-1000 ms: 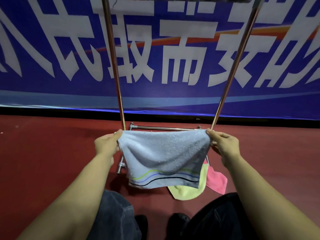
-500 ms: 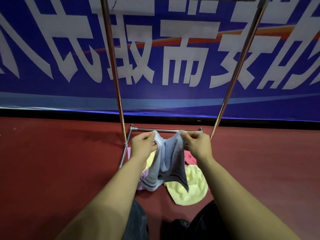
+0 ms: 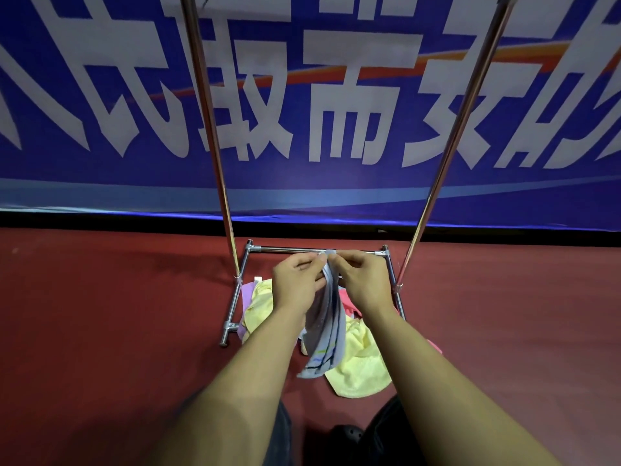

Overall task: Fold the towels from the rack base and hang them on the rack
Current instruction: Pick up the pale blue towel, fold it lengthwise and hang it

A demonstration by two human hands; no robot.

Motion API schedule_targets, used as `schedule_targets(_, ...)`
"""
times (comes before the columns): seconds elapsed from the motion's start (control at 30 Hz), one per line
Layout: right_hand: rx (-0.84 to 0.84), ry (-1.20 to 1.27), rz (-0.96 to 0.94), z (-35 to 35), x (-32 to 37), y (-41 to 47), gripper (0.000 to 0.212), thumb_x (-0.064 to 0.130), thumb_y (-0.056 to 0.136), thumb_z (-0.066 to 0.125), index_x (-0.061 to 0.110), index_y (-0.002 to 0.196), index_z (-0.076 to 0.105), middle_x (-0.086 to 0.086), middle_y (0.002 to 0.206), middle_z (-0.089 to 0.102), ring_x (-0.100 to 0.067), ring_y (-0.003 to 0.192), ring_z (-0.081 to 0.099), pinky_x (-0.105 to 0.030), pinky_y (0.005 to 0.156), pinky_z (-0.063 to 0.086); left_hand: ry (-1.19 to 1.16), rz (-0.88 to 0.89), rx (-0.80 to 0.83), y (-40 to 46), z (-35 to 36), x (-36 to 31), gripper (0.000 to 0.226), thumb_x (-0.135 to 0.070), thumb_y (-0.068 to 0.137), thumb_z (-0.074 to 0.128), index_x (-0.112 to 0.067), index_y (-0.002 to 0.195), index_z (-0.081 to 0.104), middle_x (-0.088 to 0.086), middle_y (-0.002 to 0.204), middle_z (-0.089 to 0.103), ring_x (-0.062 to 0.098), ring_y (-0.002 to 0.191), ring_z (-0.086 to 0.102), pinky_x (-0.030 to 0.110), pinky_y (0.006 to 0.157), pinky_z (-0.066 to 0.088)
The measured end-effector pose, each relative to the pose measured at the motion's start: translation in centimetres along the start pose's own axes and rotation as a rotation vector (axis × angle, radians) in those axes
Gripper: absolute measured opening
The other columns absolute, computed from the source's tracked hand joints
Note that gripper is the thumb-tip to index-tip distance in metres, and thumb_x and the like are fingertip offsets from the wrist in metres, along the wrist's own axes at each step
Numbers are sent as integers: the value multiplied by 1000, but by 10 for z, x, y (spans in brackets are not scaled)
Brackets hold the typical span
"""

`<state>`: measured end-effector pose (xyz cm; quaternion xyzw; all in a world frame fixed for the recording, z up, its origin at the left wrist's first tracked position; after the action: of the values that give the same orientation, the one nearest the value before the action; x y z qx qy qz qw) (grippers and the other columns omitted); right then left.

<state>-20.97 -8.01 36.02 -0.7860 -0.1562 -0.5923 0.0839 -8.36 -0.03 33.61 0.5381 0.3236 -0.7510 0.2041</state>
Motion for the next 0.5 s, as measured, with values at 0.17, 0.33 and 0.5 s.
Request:
schedule_targets(0.17, 49, 24, -22, 2, 10, -4, 17, 30, 97, 68, 20, 100, 82, 6, 93, 80, -7, 93, 75, -42, 93, 59, -75, -26, 71, -6, 6, -7, 21, -23, 100, 63, -6, 102, 75, 12, 98, 78, 22, 91, 77, 29, 77, 61)
schedule_targets(0.33, 17, 24, -48, -4, 12, -4, 10, 23, 85, 83, 20, 94, 78, 8, 87, 77, 1, 80, 71, -24, 83, 57, -159, -130, 146, -11, 7, -11, 49, -44, 106, 46, -4, 101, 75, 14, 99, 77, 25, 97, 76, 35, 85, 61)
schedule_targets(0.5, -39, -2, -70, -10, 9, -1, 8, 24, 94, 73, 19, 94, 79, 6, 88, 79, -11, 87, 74, -40, 88, 59, -128, -169, 299, -16, 9, -15, 51, -41, 109, 38, -3, 111, 72, 17, 109, 76, 27, 103, 75, 38, 87, 60)
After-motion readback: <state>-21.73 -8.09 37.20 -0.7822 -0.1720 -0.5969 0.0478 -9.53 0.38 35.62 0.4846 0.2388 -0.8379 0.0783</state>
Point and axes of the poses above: each hand's wrist, its own y-axis towards the middle knuckle, its own z-axis out of the palm, x = y × z, the point moved 7 cm from there along y, towards the middle knuckle
